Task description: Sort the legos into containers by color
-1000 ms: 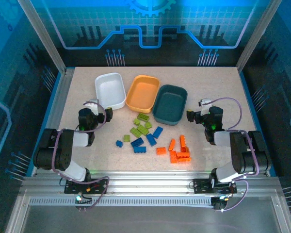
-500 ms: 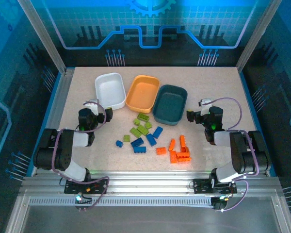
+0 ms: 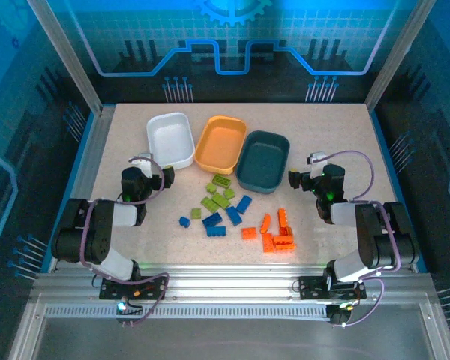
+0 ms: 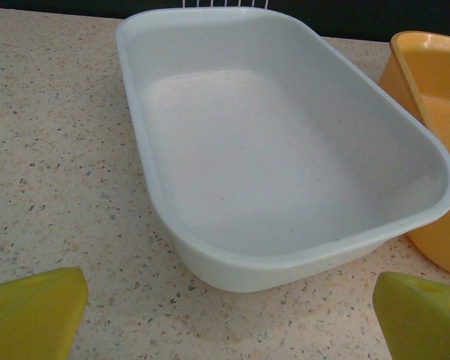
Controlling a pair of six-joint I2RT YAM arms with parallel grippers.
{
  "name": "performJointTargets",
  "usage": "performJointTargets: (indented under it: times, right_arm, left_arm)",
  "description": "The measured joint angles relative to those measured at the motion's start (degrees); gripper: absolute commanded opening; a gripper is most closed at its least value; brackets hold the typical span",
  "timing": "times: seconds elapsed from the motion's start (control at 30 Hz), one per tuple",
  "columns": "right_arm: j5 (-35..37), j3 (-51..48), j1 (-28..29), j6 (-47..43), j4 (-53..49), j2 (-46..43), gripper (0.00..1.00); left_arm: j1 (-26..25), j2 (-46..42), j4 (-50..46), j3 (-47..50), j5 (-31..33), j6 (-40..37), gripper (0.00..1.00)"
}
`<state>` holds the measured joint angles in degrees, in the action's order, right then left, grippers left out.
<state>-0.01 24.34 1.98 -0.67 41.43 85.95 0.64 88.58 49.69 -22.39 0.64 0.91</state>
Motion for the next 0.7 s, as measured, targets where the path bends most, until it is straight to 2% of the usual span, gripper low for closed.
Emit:
performJointTargets:
  times: [0.13, 0.27, 0.37, 0.47, 0.6, 0.7]
  right_arm:
    - [0.2, 0.6, 0.0, 0.4, -1.6, -0.1, 1.00]
    - [2.6, 4.3, -0.1, 1.6, -9.1, -2.0, 1.00]
    - [4.3, 10.8, -0.5, 4.7, -19.5, -5.0, 1.00]
    - [3.3, 21.2, -3.0, 10.6, -32.6, -5.8, 1.00]
    - [-1.0, 33.0, -7.7, 18.7, -46.4, -5.0, 1.00]
    - [-3.8, 36.5, -8.3, 22.4, -54.7, -4.3, 1.00]
  left_arm:
    - [0.0, 0.0, 0.0, 0.0, 0.0, 0.0, 0.99]
    - [0.0, -0.8, 0.1, 0.5, 1.9, 0.4, 0.99]
    - [0.0, -5.7, -1.0, 2.5, 6.7, 1.8, 0.99]
    - [0.0, -14.1, -5.0, 3.2, 11.6, 3.9, 0.99]
    - [0.0, -26.2, -20.2, -1.0, 20.3, 12.5, 0.99]
    - [0.0, -28.8, -35.6, -10.6, 23.8, 17.2, 0.99]
